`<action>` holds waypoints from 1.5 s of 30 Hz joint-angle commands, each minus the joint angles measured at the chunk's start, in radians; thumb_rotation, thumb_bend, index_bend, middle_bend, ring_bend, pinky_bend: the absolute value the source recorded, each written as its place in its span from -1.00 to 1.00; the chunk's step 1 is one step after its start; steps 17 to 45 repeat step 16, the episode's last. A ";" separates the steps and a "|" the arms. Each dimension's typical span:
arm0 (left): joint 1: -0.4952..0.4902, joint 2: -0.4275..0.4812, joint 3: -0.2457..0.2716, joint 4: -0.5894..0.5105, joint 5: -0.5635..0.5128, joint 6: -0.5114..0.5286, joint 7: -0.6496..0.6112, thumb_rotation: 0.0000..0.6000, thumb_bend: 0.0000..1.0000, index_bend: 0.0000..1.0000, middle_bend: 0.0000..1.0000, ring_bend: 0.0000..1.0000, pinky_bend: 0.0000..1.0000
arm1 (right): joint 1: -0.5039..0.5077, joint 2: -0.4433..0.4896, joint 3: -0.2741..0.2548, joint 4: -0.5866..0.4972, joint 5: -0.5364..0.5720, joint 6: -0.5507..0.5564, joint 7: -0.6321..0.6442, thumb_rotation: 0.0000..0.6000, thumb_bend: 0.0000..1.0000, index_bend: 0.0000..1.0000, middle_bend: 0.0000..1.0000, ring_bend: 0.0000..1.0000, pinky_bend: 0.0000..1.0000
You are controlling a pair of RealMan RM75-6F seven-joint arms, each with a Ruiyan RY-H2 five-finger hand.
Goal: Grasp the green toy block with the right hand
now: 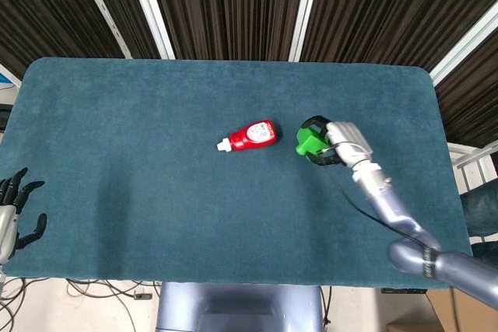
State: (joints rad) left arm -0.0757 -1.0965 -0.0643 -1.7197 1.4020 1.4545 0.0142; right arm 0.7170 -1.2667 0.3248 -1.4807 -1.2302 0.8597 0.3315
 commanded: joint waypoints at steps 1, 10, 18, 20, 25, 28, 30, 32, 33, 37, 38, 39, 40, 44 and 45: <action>0.000 -0.003 0.000 0.001 0.002 0.002 0.004 1.00 -0.11 -0.62 -1.00 -1.00 -1.00 | -0.147 0.246 0.034 -0.197 -0.216 0.132 0.414 1.00 0.04 -0.20 -0.10 0.04 0.08; -0.001 -0.006 -0.001 0.000 0.002 0.004 0.009 1.00 -0.11 -0.62 -1.00 -1.00 -1.00 | -0.207 0.332 -0.011 -0.117 -0.439 0.365 0.904 1.00 0.01 -0.20 -0.11 0.03 0.07; -0.001 -0.005 -0.001 0.001 0.001 0.003 0.009 1.00 -0.11 -0.62 -1.00 -1.00 -1.00 | -0.195 0.344 -0.035 -0.100 -0.441 0.381 0.933 1.00 0.01 -0.19 -0.11 0.03 0.07; -0.001 -0.005 -0.001 0.001 0.001 0.003 0.009 1.00 -0.11 -0.62 -1.00 -1.00 -1.00 | -0.195 0.344 -0.035 -0.100 -0.441 0.381 0.933 1.00 0.01 -0.19 -0.11 0.03 0.07; -0.001 -0.005 -0.001 0.001 0.001 0.003 0.009 1.00 -0.11 -0.62 -1.00 -1.00 -1.00 | -0.195 0.344 -0.035 -0.100 -0.441 0.381 0.933 1.00 0.01 -0.19 -0.11 0.03 0.07; -0.001 -0.005 -0.001 0.001 0.001 0.003 0.009 1.00 -0.11 -0.62 -1.00 -1.00 -1.00 | -0.195 0.344 -0.035 -0.100 -0.441 0.381 0.933 1.00 0.01 -0.19 -0.11 0.03 0.07; -0.001 -0.005 -0.001 0.001 0.001 0.003 0.009 1.00 -0.11 -0.62 -1.00 -1.00 -1.00 | -0.195 0.344 -0.035 -0.100 -0.441 0.381 0.933 1.00 0.01 -0.19 -0.11 0.03 0.07; -0.001 -0.005 -0.001 0.001 0.001 0.003 0.009 1.00 -0.11 -0.62 -1.00 -1.00 -1.00 | -0.195 0.344 -0.035 -0.100 -0.441 0.381 0.933 1.00 0.01 -0.19 -0.11 0.03 0.07; -0.001 -0.005 -0.001 0.001 0.001 0.003 0.009 1.00 -0.11 -0.62 -1.00 -1.00 -1.00 | -0.195 0.344 -0.035 -0.100 -0.441 0.381 0.933 1.00 0.01 -0.19 -0.11 0.03 0.07; -0.001 -0.005 -0.001 0.001 0.001 0.003 0.009 1.00 -0.11 -0.62 -1.00 -1.00 -1.00 | -0.195 0.344 -0.035 -0.100 -0.441 0.381 0.933 1.00 0.01 -0.19 -0.11 0.03 0.07; -0.001 -0.005 -0.001 0.001 0.001 0.003 0.009 1.00 -0.11 -0.62 -1.00 -1.00 -1.00 | -0.195 0.344 -0.035 -0.100 -0.441 0.381 0.933 1.00 0.01 -0.19 -0.11 0.03 0.07; -0.001 -0.005 -0.001 0.001 0.001 0.003 0.009 1.00 -0.11 -0.62 -1.00 -1.00 -1.00 | -0.195 0.344 -0.035 -0.100 -0.441 0.381 0.933 1.00 0.01 -0.19 -0.11 0.03 0.07; -0.001 -0.005 -0.001 0.001 0.001 0.003 0.009 1.00 -0.11 -0.62 -1.00 -1.00 -1.00 | -0.195 0.344 -0.035 -0.100 -0.441 0.381 0.933 1.00 0.01 -0.19 -0.11 0.03 0.07; -0.001 -0.005 -0.001 0.001 0.001 0.003 0.009 1.00 -0.11 -0.62 -1.00 -1.00 -1.00 | -0.195 0.344 -0.035 -0.100 -0.441 0.381 0.933 1.00 0.01 -0.19 -0.11 0.03 0.07; -0.001 -0.005 -0.001 0.001 0.001 0.003 0.009 1.00 -0.11 -0.62 -1.00 -1.00 -1.00 | -0.195 0.344 -0.035 -0.100 -0.441 0.381 0.933 1.00 0.01 -0.19 -0.11 0.03 0.07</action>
